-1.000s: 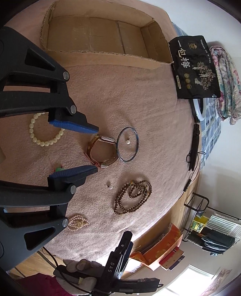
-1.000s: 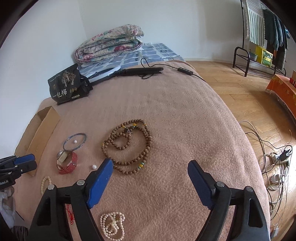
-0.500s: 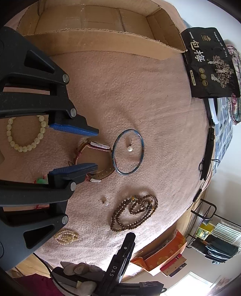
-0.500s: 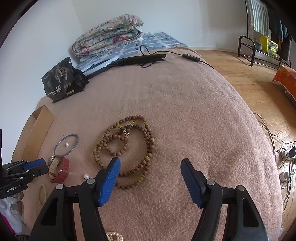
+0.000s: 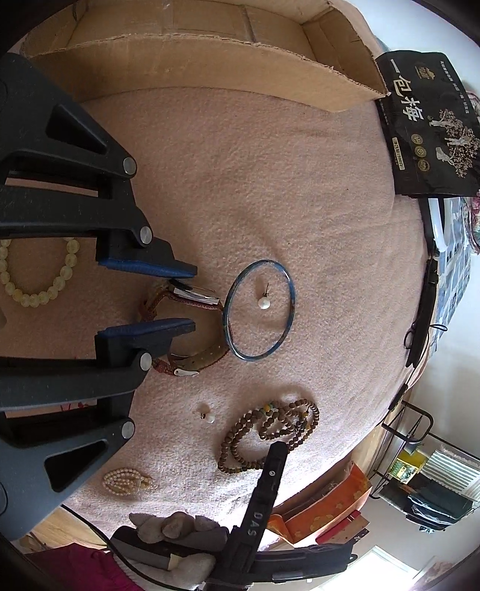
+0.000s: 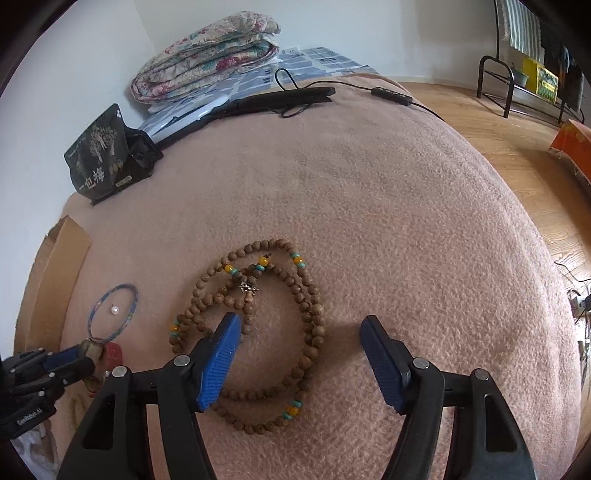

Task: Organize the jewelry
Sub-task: 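Grasp the brown leather watch with the left tool while the right tool grasps the wooden bead strand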

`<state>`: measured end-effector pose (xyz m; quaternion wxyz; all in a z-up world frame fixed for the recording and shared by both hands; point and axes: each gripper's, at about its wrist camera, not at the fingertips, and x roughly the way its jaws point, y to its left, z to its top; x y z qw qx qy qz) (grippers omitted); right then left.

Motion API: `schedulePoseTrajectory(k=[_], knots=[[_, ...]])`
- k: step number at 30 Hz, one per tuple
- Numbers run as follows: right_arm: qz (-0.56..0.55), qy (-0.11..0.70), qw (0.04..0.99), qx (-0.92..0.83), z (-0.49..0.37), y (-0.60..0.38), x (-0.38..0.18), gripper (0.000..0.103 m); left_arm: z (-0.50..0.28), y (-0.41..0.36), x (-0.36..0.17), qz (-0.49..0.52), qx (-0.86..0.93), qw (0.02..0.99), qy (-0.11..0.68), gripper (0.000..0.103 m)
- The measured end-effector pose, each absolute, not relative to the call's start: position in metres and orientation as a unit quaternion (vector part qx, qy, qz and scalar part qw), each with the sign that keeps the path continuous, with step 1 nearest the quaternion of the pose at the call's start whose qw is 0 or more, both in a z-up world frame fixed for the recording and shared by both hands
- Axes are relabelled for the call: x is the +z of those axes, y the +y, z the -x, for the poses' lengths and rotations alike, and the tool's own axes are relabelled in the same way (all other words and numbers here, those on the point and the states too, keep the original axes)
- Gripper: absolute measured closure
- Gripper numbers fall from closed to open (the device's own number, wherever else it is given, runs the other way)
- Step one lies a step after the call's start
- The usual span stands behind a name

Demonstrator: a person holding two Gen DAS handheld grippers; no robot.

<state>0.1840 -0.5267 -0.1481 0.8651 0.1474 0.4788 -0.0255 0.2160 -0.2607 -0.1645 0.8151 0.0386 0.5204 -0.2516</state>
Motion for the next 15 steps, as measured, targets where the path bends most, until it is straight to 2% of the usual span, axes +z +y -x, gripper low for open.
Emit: schedulePoseTrajectory(k=[3, 7, 15], knots=[[-0.180, 0.475, 0.861, -0.002, -0.187, -0.525, -0.148, 0.022, -0.216, -0.260, -0.166, -0.038, -0.252, 0.815, 0.521, 0.082], [-0.211, 0.476, 0.853, 0.023, -0.192, -0.518, -0.150, 0.021, -0.217, -0.260, -0.168, -0.036, -0.253, 0.814, 0.522, 0.083], [-0.108, 0.506, 0.856, 0.011, -0.209, -0.479, -0.155, 0.015, -0.216, -0.260, -0.169, -0.039, -0.251, 0.815, 0.521, 0.087]])
